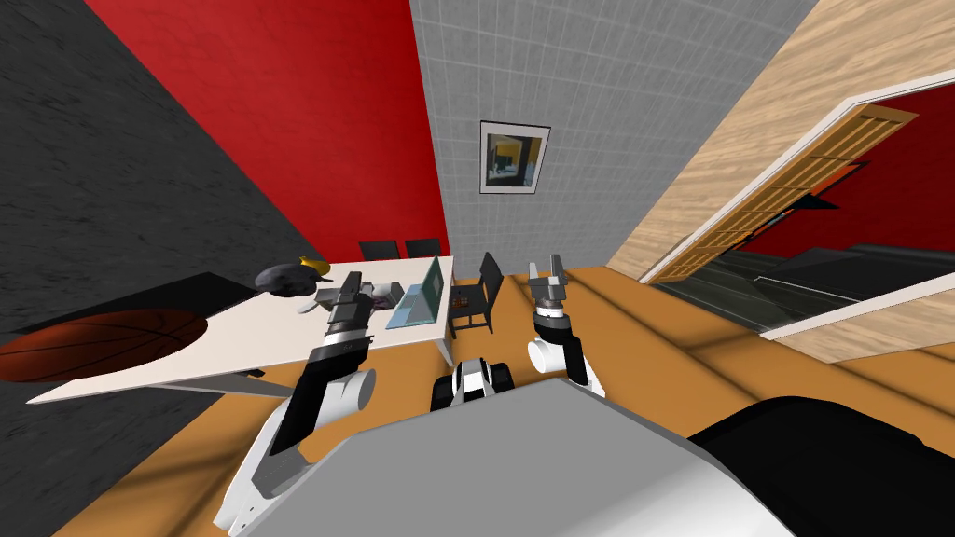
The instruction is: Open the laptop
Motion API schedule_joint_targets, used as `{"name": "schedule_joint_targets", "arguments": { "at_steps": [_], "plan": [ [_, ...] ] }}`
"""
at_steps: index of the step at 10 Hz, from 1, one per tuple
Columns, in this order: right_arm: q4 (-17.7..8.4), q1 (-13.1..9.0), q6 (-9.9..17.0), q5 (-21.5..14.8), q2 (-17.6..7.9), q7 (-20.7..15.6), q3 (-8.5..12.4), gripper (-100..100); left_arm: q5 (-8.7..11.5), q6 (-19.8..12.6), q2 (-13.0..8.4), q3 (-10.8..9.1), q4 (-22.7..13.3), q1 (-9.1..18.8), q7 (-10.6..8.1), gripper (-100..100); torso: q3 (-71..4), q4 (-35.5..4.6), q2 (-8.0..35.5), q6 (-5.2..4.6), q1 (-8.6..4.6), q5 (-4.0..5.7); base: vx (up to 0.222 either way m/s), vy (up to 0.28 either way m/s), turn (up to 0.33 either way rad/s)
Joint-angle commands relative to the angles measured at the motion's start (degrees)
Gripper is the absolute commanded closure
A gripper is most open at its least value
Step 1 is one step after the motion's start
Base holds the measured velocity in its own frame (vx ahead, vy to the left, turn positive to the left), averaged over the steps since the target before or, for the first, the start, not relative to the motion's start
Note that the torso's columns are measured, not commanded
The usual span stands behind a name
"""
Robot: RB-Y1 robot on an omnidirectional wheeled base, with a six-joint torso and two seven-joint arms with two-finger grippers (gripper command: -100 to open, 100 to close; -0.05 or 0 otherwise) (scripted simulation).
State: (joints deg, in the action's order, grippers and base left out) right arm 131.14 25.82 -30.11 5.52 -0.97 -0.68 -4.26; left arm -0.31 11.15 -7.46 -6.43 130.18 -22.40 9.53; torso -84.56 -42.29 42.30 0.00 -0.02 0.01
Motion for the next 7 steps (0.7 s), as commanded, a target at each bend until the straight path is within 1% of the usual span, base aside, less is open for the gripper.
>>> {"name": "schedule_joint_targets", "arguments": {
  "at_steps": [1,7],
  "plan": [
    [0.0,0.0,0.0,0.0,0.0,0.0,0.0,0,-0.5,-2.6,0.1,-0.69,0.1,-0.1,0.53,-100,0.0,0.0,0.0,0.00,-0.03,0.01,0.008,-0.089,0.015],
    [0.0,0.0,0.0,0.0,0.0,0.0,0.0,0,-2.6,-9.2,-0.8,-1.89,-0.9,-1.5,0.80,-100,0.0,0.0,0.0,0.00,-0.04,0.01,0.028,-0.113,0.032]
  ]
}}
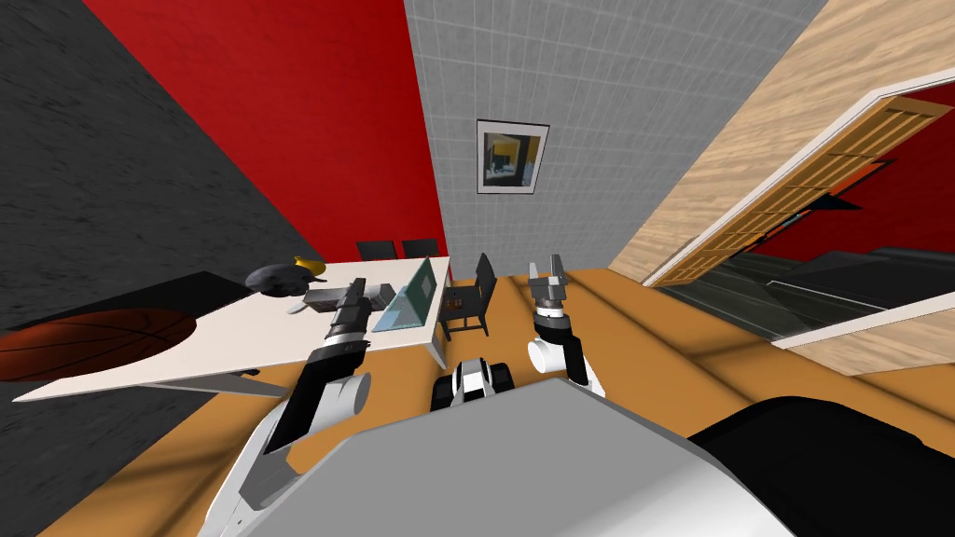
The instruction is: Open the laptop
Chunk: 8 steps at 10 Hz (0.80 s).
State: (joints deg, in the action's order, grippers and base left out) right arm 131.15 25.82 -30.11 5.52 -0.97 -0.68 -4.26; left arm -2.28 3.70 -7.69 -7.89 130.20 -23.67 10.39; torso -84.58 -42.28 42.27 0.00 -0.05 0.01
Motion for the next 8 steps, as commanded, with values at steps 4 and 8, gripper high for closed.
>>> {"name": "schedule_joint_targets", "arguments": {
  "at_steps": [4,8],
  "plan": [
    [0.0,0.0,0.0,0.0,0.0,0.0,0.0,0,-2.8,-7.6,-2.5,-1.06,-2.4,-2.2,-0.39,-100,0.0,0.0,0.0,0.00,0.08,-0.01,0.046,-0.150,0.044],
    [0.0,0.0,0.0,0.0,0.0,0.0,0.0,0,-4.3,-11.2,-3.6,-1.30,-3.6,-3.7,-0.79,-100,0.1,0.0,0.1,0.00,0.22,-0.05,0.060,-0.154,0.045]
  ]
}}
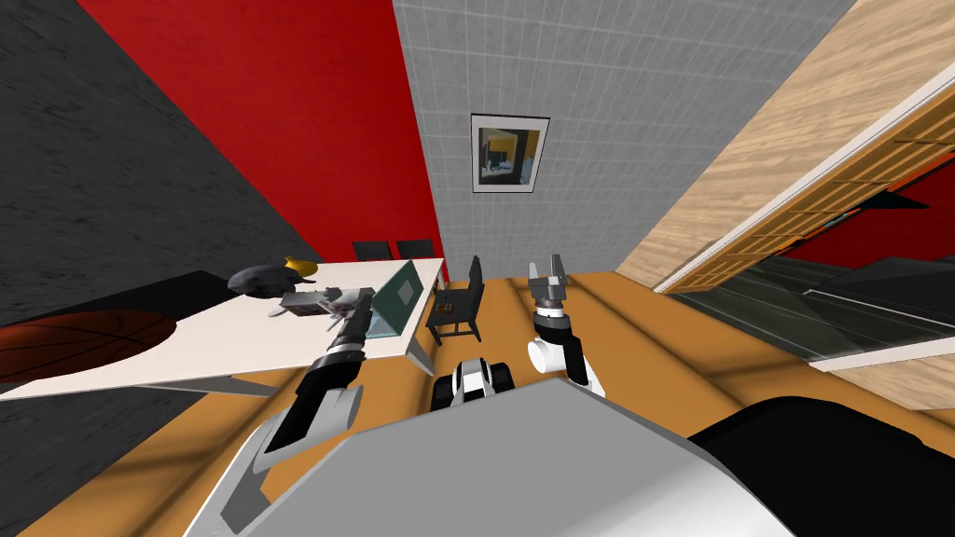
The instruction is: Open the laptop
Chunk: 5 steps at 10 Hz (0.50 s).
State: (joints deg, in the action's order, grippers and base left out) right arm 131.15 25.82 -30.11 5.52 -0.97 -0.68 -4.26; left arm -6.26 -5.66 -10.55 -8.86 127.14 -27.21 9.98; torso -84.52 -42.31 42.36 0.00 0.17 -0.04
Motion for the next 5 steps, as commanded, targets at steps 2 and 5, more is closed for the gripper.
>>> {"name": "schedule_joint_targets", "arguments": {
  "at_steps": [2,5],
  "plan": [
    [0.0,0.0,0.0,0.0,0.0,0.0,0.0,0,-0.5,-2.2,-0.8,-0.36,-0.5,-0.5,-0.45,-100,0.0,0.0,0.0,0.00,-0.04,0.00,0.024,-0.072,0.027],
    [0.0,0.0,0.0,0.0,0.0,0.0,0.0,0,-0.5,-3.1,-0.9,-0.46,0.5,-0.8,-0.49,100,-0.1,0.0,-0.1,0.00,-0.06,0.01,0.045,-0.001,-0.013]
  ]
}}
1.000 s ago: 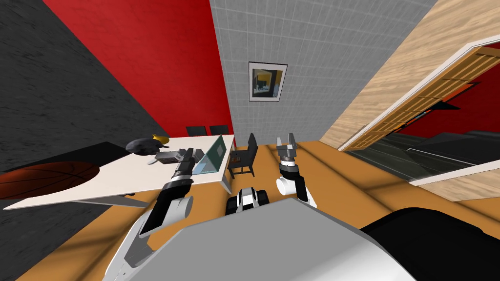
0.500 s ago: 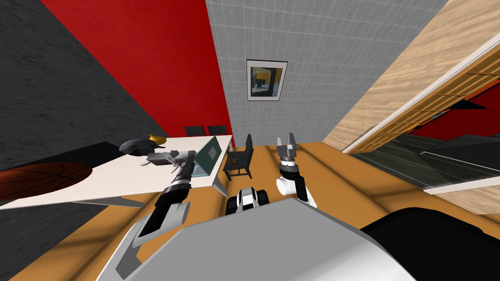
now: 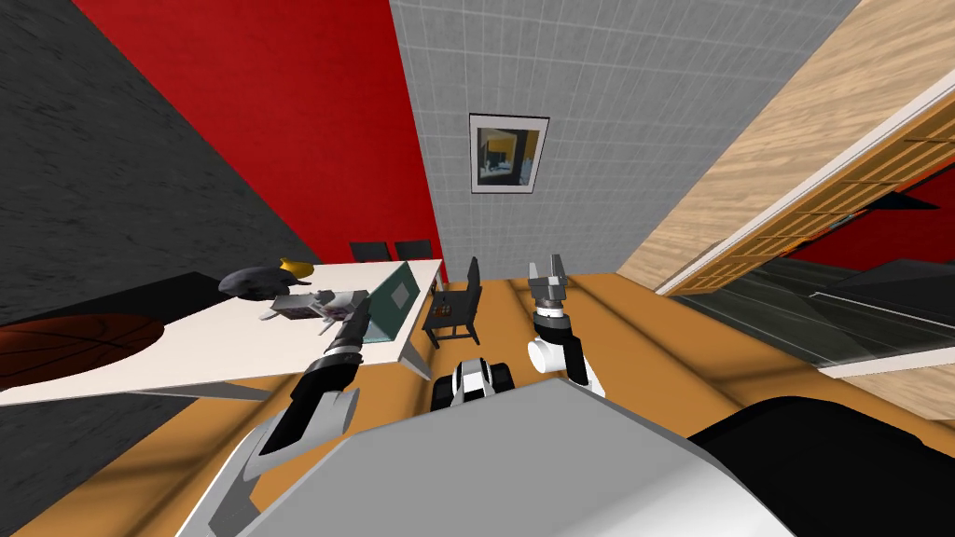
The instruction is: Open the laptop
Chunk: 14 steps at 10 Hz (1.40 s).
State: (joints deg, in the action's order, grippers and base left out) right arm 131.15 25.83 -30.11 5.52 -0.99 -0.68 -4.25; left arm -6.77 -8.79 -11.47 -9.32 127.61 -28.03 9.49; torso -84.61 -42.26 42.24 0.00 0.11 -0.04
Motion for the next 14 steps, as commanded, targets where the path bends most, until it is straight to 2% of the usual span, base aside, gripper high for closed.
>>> {"name": "schedule_joint_targets", "arguments": {
  "at_steps": [1,4,9,10,11,14],
  "plan": [
    [0.0,0.0,0.0,0.0,0.0,0.0,0.0,0,1.7,-2.1,0.9,0.47,1.6,-0.7,-1.71,100,0.1,-0.1,0.1,-0.02,-0.11,0.04,0.016,0.083,0.000],
    [0.0,0.0,0.0,0.0,0.0,0.0,0.0,0,4.4,-5.3,2.1,1.18,4.0,-1.6,-4.31,100,0.1,0.0,0.0,0.17,0.36,-0.20,0.022,0.123,-0.003],
    [0.0,0.0,0.0,0.0,0.0,0.0,0.0,0,8.8,-10.6,4.3,2.38,8.0,-3.3,-8.63,100,0.1,0.1,0.0,0.09,0.11,-0.11,0.015,0.107,0.002],
    [0.0,0.0,0.0,0.0,0.0,0.0,0.0,0,8.2,-9.6,3.9,2.14,7.6,-3.0,-7.96,100,0.1,0.0,0.2,0.05,-0.11,-0.03,0.000,0.043,0.001],
    [0.0,0.0,0.0,0.0,0.0,0.0,0.0,0,9.9,-10.8,5.0,2.51,6.6,-2.4,-9.84,100,0.1,-0.1,0.2,0.00,-0.36,0.09,-0.010,0.085,0.022],
    [0.0,0.0,0.0,0.0,0.0,0.0,0.0,0,12.3,-12.3,6.7,3.09,5.1,-1.2,-12.40,100,0.1,-0.1,0.1,-0.01,-0.09,0.03,-0.007,0.116,0.008]
  ]
}}
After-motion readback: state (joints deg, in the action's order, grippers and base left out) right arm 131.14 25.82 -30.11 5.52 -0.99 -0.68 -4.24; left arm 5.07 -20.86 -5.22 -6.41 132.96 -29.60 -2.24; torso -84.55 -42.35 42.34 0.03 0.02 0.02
